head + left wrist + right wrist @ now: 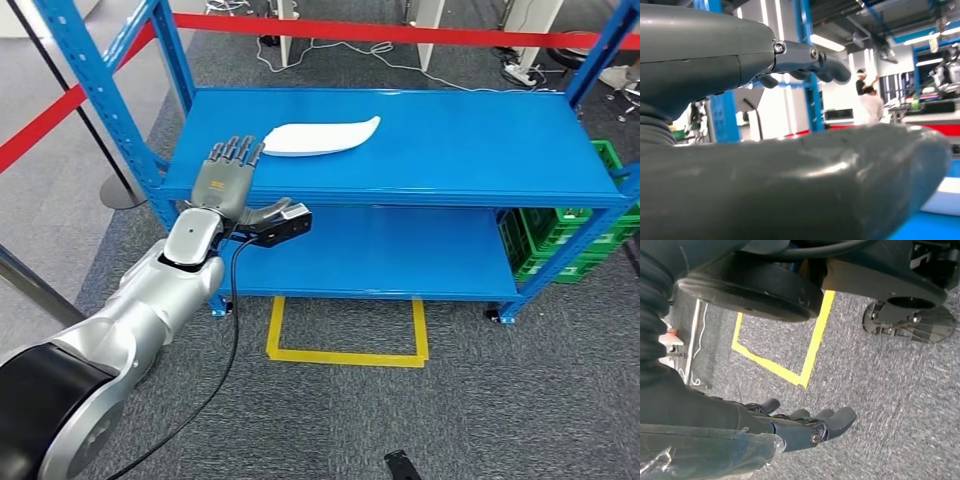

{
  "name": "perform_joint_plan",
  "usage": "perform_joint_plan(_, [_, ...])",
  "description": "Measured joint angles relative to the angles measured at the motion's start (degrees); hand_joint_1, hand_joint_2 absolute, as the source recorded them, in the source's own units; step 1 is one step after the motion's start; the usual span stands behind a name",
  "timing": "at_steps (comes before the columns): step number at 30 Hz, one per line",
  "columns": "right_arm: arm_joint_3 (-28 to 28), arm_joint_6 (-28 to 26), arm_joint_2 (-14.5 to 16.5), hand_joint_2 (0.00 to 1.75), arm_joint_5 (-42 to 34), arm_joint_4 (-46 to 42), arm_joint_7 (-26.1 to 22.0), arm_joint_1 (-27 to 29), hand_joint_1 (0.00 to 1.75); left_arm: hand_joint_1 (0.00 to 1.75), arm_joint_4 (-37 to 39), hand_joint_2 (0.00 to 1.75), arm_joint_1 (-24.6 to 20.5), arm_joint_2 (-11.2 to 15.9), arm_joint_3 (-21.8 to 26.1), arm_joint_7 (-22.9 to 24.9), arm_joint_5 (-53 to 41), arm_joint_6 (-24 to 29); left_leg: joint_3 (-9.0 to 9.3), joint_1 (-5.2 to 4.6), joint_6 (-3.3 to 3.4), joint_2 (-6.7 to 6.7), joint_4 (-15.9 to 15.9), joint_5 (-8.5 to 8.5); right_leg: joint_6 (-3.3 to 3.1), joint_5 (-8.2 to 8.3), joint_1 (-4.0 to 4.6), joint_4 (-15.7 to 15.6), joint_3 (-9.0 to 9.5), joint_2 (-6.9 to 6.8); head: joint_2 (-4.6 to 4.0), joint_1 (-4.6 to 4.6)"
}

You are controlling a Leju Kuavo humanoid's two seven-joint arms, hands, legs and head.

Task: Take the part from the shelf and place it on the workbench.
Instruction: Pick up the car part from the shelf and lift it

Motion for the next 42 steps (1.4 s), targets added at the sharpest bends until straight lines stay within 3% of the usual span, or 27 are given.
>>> perform_joint_plan(2, [0.0, 0.0, 0.0, 1.75, 0.0, 0.0, 0.0, 0.0, 0.00, 0.00, 0.0, 0.00, 0.0, 0.0, 0.0, 0.0, 0.0, 0.0, 0.18, 0.04, 0.85, -0.03, 0.0, -0.14, 0.56, -0.52, -0.11, 0.3, -0.07, -0.11, 0.00, 0.11])
perform_joint_plan(3, [0.0, 0.0, 0.0, 1.75, 0.0, 0.0, 0.0, 0.0, 0.00, 0.00, 0.0, 0.00, 0.0, 0.0, 0.0, 0.0, 0.0, 0.0, 0.40, 0.08, 1.25, -0.04, -0.1, -0.25, 0.70, -1.42, -0.10, 1.9, -0.78, -0.15, 0.00, 0.28])
perform_joint_plan(6, [0.0, 0.0, 0.0, 1.75, 0.0, 0.0, -0.1, -0.4, 0.00, 0.00, 0.0, 0.00, 0.1, -0.1, 0.0, 0.0, 0.0, 0.0, 1.10, -0.14, 2.10, -0.03, -0.2, -0.80, 0.70, -5.61, 0.18, 12.6, -6.21, -0.18, 0.00, 0.71])
perform_joint_plan(7, [0.0, 0.0, 0.0, 1.75, -0.1, 0.0, -0.2, -0.6, 0.00, 0.00, 0.0, 0.00, 0.2, -0.1, 0.0, 0.0, 0.0, 0.0, 1.32, -0.25, 2.23, -0.03, -0.2, -0.99, 0.67, -6.15, 0.31, 15.4, -7.85, -0.18, 0.00, 0.74])
perform_joint_plan(8, [0.0, 0.0, 0.0, 1.75, -0.1, 0.0, -0.2, -0.7, 0.00, 0.00, 0.0, 0.00, 0.3, -0.2, 0.0, 0.0, 0.0, 0.0, 1.58, -0.34, 2.31, -0.06, -0.1, -1.20, 0.60, -5.67, 0.41, 16.3, -8.65, -0.18, 0.00, 0.75])
perform_joint_plan(9, [0.0, 0.0, 0.0, 1.75, 0.0, 0.0, -0.1, -0.8, 0.00, 0.00, 0.0, 0.00, 0.4, -0.2, 0.0, 0.0, 0.0, 0.0, 1.89, -0.39, 2.30, -0.14, -0.1, -1.42, 0.47, -4.11, 0.47, 15.0, -8.37, -0.18, 0.00, 0.76])
perform_joint_plan(11, [0.0, 0.0, 0.0, 1.75, 0.0, 0.0, -0.1, -0.6, 0.00, 0.00, 0.0, 0.00, 0.3, -0.3, 0.0, 0.0, 0.0, 0.0, 2.56, -0.43, 2.05, -0.36, -0.1, -1.91, 0.12, 0.41, 0.51, 7.9, -5.62, -0.19, 0.00, 0.80])
perform_joint_plan(13, [0.0, 0.0, 0.0, 1.75, 0.0, 0.0, 0.0, -0.3, 0.00, 0.00, 0.0, 0.00, 0.1, -0.2, 0.0, 0.0, 0.0, 0.0, 2.70, -0.64, 1.56, -0.54, 0.0, -2.23, -0.28, 2.58, 0.57, 2.0, -3.06, -0.14, 0.00, 0.83])
perform_joint_plan(16, [-0.1, 0.0, 0.0, 1.75, 0.0, 0.0, -0.1, -0.2, 0.00, 0.00, 0.0, 0.00, 0.2, -0.2, 0.0, 0.0, 0.0, 0.0, 2.41, -0.74, 0.75, -0.52, 0.0, -2.28, -1.06, 2.28, 0.60, 0.6, -2.55, 0.06, 0.00, 0.80])
perform_joint_plan(18, [-0.1, 0.0, 0.0, 1.75, 0.0, 0.0, -0.1, -0.2, 0.00, 0.00, 0.0, 0.00, 0.1, -0.3, 0.0, 0.0, 0.0, 0.0, 1.85, -0.71, 0.10, -0.38, 1.2, -3.23, -1.60, 2.27, 0.37, 0.3, -2.16, 0.08, 0.00, 0.67])
perform_joint_plan(19, [-0.1, 0.0, 0.0, 1.75, 0.0, 0.0, -0.1, -0.2, 0.00, 0.00, 0.0, 0.00, 0.0, -0.3, 0.0, 0.0, 0.0, 0.0, 0.78, -0.67, -0.21, -0.32, 3.4, -4.31, -1.85, 2.22, 0.23, 0.1, -1.87, 0.02, 0.00, 0.57])
perform_joint_plan(21, [-0.1, 0.0, 0.0, 1.75, 0.0, 0.0, -0.1, -0.2, 0.00, 0.00, 0.0, 0.00, 0.0, -0.3, 0.0, 0.0, 0.0, 0.0, -3.14, -0.52, -0.65, -0.20, 10.6, -7.00, -2.21, 1.94, 0.22, 0.1, -1.50, -0.09, 0.00, 0.37])
perform_joint_plan(23, [-0.1, 0.0, 0.0, 1.75, 0.1, 0.0, -0.1, -0.1, 0.00, 0.00, 0.0, 0.00, 0.3, -0.1, 0.0, 0.0, 0.0, 0.0, -6.49, -0.40, -0.80, -0.15, 15.4, -7.49, -2.32, 1.64, 0.21, 0.1, -1.19, -0.10, 0.00, 0.36])
perform_joint_plan(24, [-0.1, 0.0, 0.0, 1.75, 0.1, 0.0, -0.1, -0.1, 0.00, 0.00, 0.0, 0.00, 0.4, -0.1, 0.0, 0.0, 0.0, 0.0, -6.75, -0.37, -0.79, -0.14, 14.9, -6.16, -2.27, 1.46, 0.20, 0.1, -0.98, -0.06, 0.00, 0.36])
perform_joint_plan(25, [-0.1, 0.0, 0.0, 1.75, 0.1, 0.0, -0.1, -0.1, 0.00, 0.00, 0.0, 0.00, 0.3, -0.1, 0.0, 0.0, 0.0, 0.0, -5.90, -0.34, -0.75, -0.13, 12.3, -3.97, -2.15, 1.24, 0.16, 0.1, -0.68, -0.03, 0.00, 0.36])
perform_joint_plan(27, [-0.1, 0.0, 0.0, 1.75, 0.1, 0.0, -0.1, -0.1, 0.00, 0.00, 0.0, 0.00, 0.1, 0.0, 0.0, 0.0, 0.0, 0.0, -2.65, -0.32, -0.68, -0.02, 5.0, 0.10, -1.67, 0.66, 0.25, 0.2, -0.18, 0.04, 0.00, 0.31])
perform_joint_plan(28, [-0.1, 0.0, 0.0, 1.75, 0.2, 0.0, -0.1, -0.1, 0.00, 0.00, 0.0, 0.00, 0.0, -0.1, 0.0, 0.0, 0.0, 0.0, -1.31, -0.32, -0.45, 0.01, 2.2, 0.86, -1.37, 0.40, 0.36, 0.2, -0.10, 0.07, 0.00, 0.29])
perform_joint_plan(30, [-0.1, 0.0, 0.0, 1.75, 0.4, 0.0, -0.1, -0.1, 0.00, 0.00, 0.0, 0.00, -0.1, 0.0, 0.0, 0.1, 0.0, 0.0, -0.29, -0.42, 0.22, -0.04, 0.1, 0.39, -0.81, 0.07, 0.57, 0.1, -0.08, 0.10, 0.00, 0.33])
perform_joint_plan(33, [-0.1, 0.0, 0.0, 1.75, 0.5, 0.0, 0.0, -0.1, 0.00, 0.00, 0.0, 0.00, 0.0, 0.1, 0.0, 0.2, 0.1, 0.0, 0.03, -0.35, 1.43, -0.13, -0.2, -0.05, -0.09, -0.89, 0.46, 0.9, -0.33, -0.06, 0.00, 0.56])
perform_joint_plan(34, [-0.1, 0.0, 0.0, 1.75, 0.4, 0.0, 0.0, -0.1, 0.00, 0.00, 0.0, 0.00, -0.1, 0.1, 0.0, 0.1, 0.1, 0.0, 0.24, -0.28, 1.77, -0.14, -0.3, -0.15, 0.06, -1.98, 0.47, 3.0, -1.31, -0.11, 0.00, 0.70])
perform_joint_plan(36, [-0.1, 0.0, 0.0, 1.75, 0.2, 0.0, -0.2, -0.3, 0.00, 0.00, 0.0, 0.00, -0.1, 0.1, 0.0, 0.1, 0.2, -0.1, 0.67, -0.34, 2.24, -0.14, -0.3, -0.49, 0.16, -4.95, 0.56, 10.2, -4.98, -0.15, 0.00, 0.97])
perform_joint_plan(38, [-0.2, 0.0, 0.0, 1.75, 0.2, 0.0, -0.3, -0.7, 0.00, 0.00, 0.0, 0.00, 0.1, 0.1, 0.0, 0.1, 0.1, -0.2, 1.14, -0.45, 2.41, -0.12, -0.3, -0.86, 0.16, -6.08, 0.63, 15.9, -8.30, -0.15, 0.00, 1.02])
perform_joint_plan(39, [-0.2, 0.0, 0.0, 1.75, 0.2, 0.0, -0.3, -0.8, 0.00, 0.00, 0.0, 0.00, 0.2, 0.1, 0.0, 0.1, 0.1, -0.2, 1.44, -0.49, 2.40, -0.13, -0.3, -1.09, 0.13, -5.07, 0.63, 15.9, -8.65, -0.16, 0.00, 1.02])
perform_joint_plan(40, [-0.2, 0.0, 0.0, 1.75, 0.2, 0.0, -0.3, -0.8, 0.00, 0.00, 0.0, 0.00, 0.3, 0.0, 0.0, 0.1, 0.1, -0.2, 1.81, -0.49, 2.33, -0.19, -0.2, -1.34, 0.06, -3.07, 0.60, 13.7, -7.96, -0.18, 0.00, 1.02])
perform_joint_plan(42, [-0.3, 0.0, 0.0, 1.75, 0.2, 0.0, -0.3, -0.6, 0.00, 0.00, 0.0, 0.00, 0.2, -0.1, 0.0, 0.1, 0.1, -0.2, 2.44, -0.58, 1.98, -0.34, -0.2, -1.84, -0.07, 1.39, 0.56, 6.4, -5.01, -0.24, 0.00, 1.05])
